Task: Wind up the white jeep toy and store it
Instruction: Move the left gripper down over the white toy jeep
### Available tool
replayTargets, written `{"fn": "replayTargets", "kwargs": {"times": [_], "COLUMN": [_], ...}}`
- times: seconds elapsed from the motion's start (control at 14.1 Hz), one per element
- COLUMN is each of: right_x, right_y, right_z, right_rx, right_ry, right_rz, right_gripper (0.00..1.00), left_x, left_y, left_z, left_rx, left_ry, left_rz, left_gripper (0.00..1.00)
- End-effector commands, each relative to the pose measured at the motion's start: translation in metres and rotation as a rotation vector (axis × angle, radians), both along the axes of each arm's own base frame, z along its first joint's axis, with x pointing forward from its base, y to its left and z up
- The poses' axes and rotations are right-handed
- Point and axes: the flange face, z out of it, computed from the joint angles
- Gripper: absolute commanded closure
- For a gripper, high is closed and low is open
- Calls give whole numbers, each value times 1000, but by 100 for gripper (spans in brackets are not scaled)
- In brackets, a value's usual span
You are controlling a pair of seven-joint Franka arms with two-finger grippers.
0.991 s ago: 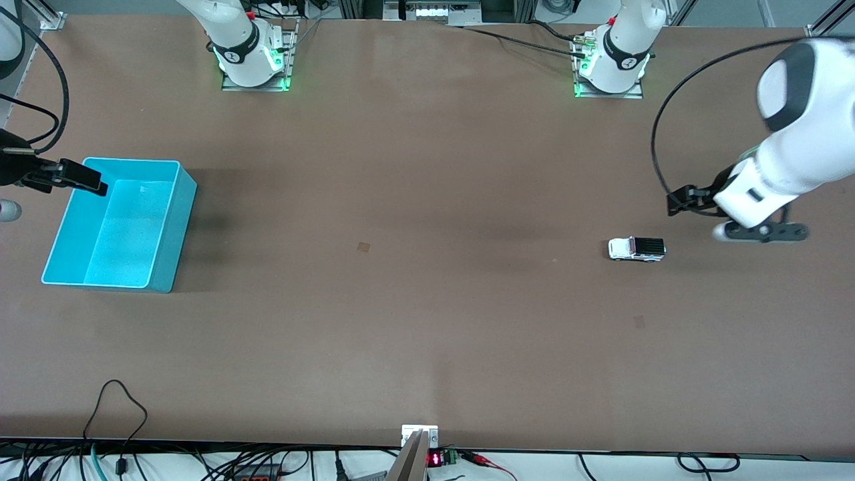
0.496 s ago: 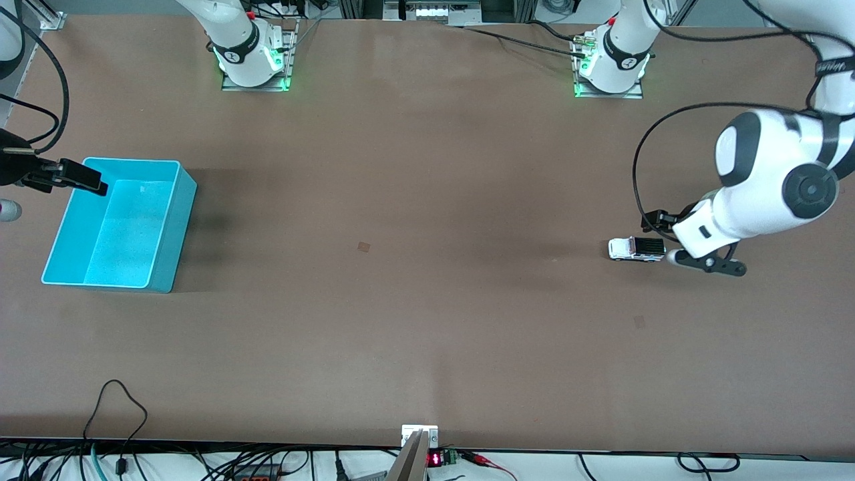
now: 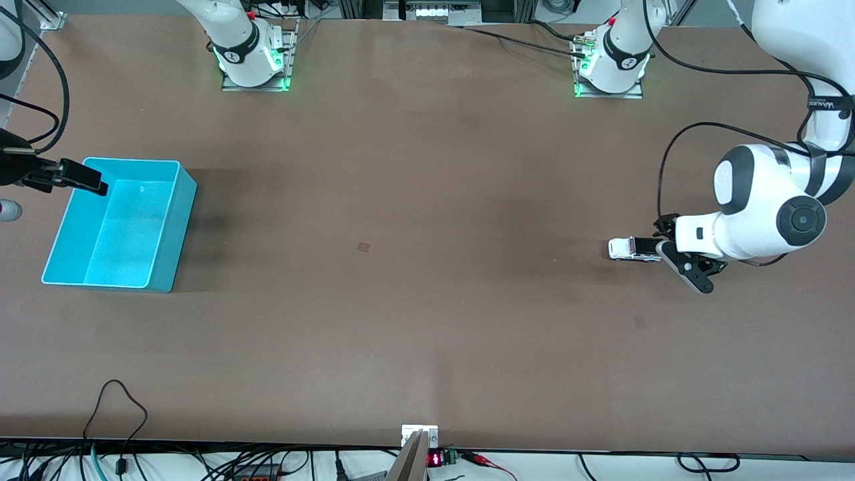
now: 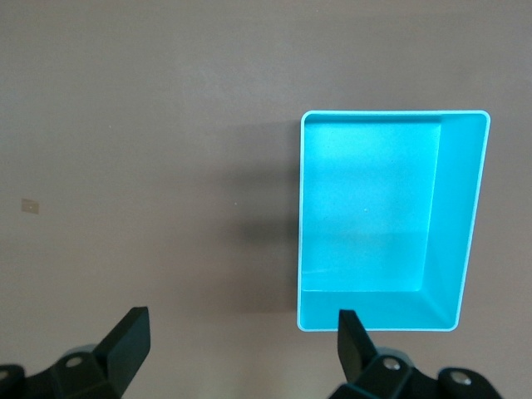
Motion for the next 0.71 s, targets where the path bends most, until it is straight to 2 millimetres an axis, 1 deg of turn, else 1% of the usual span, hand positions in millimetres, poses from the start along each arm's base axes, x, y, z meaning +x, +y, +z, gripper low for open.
{"fn": "replayTargets", "kwargs": {"times": [0.0,0.07,0.14,0.21,0.35,0.5,0.57,0.64], "right_x": [-9,-14,-17,-17,-16,-14,-14,-13], "right_y": [7,10,10,9,11,21,28,30], "right_z": [7,9,8,8,11,20,21,22], "right_rx": [21,23,24,24,22,8,6,5], "right_ry": [23,49,68,69,56,39,37,31], "right_rz": [-8,-4,-6,-7,-3,21,35,38], "right_gripper": [0,0,0,0,0,0,0,0], "left_x": [0,-3,-7,-10,-12,-20,-22,-26], "left_y": [10,9,12,9,1,-2,0,2], "left_z": [-19,-26,-31,-38,-44,-51,-55,-59], "left_rx": [-27,-41,-51,-67,-90,-100,-100,-102], "left_ry": [15,22,14,0,-35,-42,-42,-41], "left_rz": [-186,-241,-286,-371,-506,-543,-541,-547], "left_gripper": [0,0,0,0,0,0,0,0]}}
